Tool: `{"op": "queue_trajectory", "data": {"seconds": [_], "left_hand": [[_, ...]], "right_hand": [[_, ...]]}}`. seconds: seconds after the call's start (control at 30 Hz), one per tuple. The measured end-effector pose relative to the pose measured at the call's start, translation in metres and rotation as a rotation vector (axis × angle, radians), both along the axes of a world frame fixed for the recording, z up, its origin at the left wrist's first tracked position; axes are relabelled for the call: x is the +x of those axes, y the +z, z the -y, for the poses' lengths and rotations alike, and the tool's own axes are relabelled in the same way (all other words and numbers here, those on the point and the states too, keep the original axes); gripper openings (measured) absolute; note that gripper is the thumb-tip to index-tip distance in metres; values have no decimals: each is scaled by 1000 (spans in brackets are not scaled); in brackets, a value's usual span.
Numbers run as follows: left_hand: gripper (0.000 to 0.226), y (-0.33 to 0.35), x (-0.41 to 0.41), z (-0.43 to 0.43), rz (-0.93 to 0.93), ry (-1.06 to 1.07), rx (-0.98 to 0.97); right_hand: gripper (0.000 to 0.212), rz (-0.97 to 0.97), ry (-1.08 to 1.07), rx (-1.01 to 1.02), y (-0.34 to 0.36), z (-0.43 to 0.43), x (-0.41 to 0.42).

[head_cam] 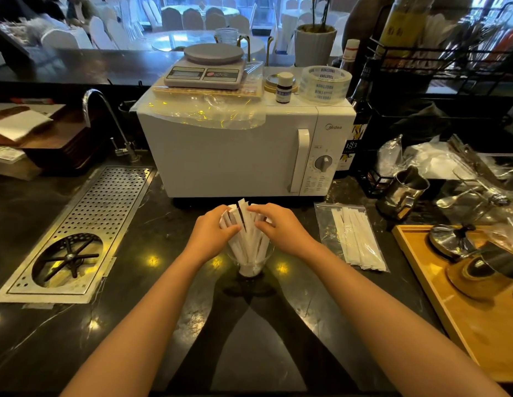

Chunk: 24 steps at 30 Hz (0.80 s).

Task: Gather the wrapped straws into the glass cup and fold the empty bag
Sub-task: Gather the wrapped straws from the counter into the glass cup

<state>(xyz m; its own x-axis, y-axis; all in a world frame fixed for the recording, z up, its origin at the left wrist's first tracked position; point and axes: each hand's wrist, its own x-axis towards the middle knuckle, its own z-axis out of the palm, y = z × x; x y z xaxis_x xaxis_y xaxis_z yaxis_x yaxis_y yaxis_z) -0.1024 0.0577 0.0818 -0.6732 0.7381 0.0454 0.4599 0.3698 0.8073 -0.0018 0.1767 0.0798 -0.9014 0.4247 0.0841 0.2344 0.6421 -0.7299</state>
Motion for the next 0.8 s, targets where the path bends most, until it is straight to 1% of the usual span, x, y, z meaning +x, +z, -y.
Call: {"op": "queue_trajectory", "data": {"seconds": [0.1, 0.27, 0.33, 0.47, 0.53, 0.63, 0.8], "left_hand": [[20, -2, -1, -1, -4, 14, 20], [45, -7, -5, -1, -24, 121, 85], [47, -9, -6, -1, -30, 131, 95], [42, -12, -6, -3, -69, 139, 85], [41, -14, -6, -3, -140, 173, 44], [46, -17, -4, -1, -215, 209, -23], [52, -22, -4, 1, -221, 150, -127]], "right_hand": [[44, -22, -20, -4, 0, 0, 0], [41, -103, -57, 73, -3, -1, 0], [39, -130, -70, 67, -3, -1, 0], [39, -152, -78, 40, 0, 2, 0], [40, -126, -54, 87, 0, 3, 1], [47, -28, -43, 188, -3, 3, 3], [63, 124, 2, 207, -8, 1, 6]]}}
